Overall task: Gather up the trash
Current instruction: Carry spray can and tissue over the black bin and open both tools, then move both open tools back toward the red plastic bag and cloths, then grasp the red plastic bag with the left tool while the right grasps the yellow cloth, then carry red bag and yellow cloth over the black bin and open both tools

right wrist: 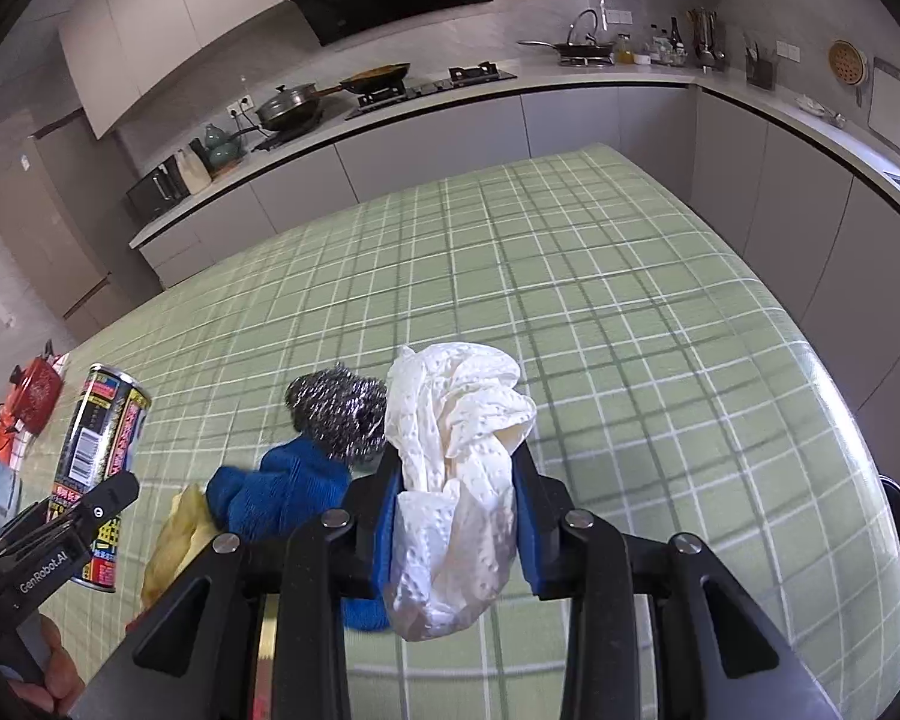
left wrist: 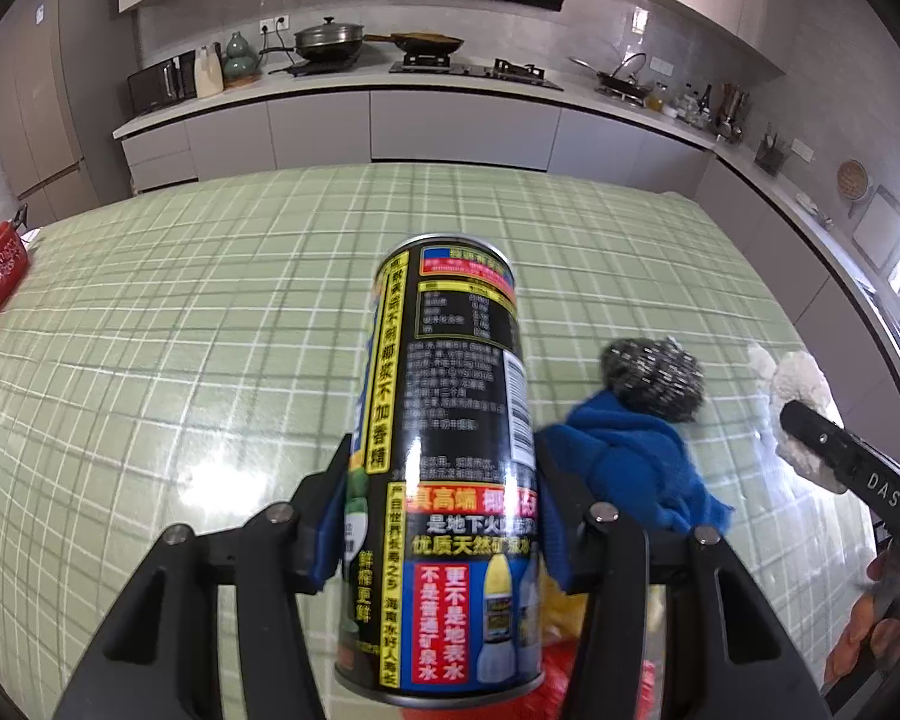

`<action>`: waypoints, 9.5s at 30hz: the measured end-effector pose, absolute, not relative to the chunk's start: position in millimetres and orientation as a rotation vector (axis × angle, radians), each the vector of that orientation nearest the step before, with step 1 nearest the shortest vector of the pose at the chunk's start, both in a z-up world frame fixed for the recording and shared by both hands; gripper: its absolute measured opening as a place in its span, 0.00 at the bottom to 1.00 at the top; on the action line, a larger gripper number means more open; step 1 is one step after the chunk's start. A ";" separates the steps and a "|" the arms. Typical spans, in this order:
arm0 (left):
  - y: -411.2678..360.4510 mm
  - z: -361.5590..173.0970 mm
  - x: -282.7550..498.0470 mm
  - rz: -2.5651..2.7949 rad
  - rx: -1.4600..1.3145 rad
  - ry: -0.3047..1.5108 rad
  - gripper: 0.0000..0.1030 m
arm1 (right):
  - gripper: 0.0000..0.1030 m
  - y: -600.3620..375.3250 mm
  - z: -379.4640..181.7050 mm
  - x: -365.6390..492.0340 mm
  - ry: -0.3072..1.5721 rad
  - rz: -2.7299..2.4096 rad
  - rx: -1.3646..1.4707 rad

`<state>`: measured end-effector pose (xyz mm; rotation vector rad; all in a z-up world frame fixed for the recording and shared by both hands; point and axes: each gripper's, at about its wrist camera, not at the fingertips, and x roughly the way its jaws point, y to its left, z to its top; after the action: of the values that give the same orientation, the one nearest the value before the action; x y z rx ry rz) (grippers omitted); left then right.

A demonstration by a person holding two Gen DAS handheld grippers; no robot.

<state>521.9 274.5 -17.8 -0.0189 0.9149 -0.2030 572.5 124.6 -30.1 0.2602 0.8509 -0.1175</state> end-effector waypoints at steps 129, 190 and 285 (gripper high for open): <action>-164.1 10.0 295.5 -0.443 0.128 0.902 0.88 | 0.71 -292.2 -27.2 274.9 0.850 -0.317 0.421; 343.6 -64.7 457.6 -0.055 -0.033 0.994 0.88 | 0.73 215.5 -46.8 507.9 0.900 0.124 0.243; -97.4 -27.9 341.3 -0.664 0.000 0.911 0.34 | 0.27 -235.2 -23.8 276.9 0.828 -0.257 0.357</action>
<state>341.3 -97.4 -27.9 0.0003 0.9111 -0.6639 276.9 -235.2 -23.8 0.3568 0.8281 -0.2569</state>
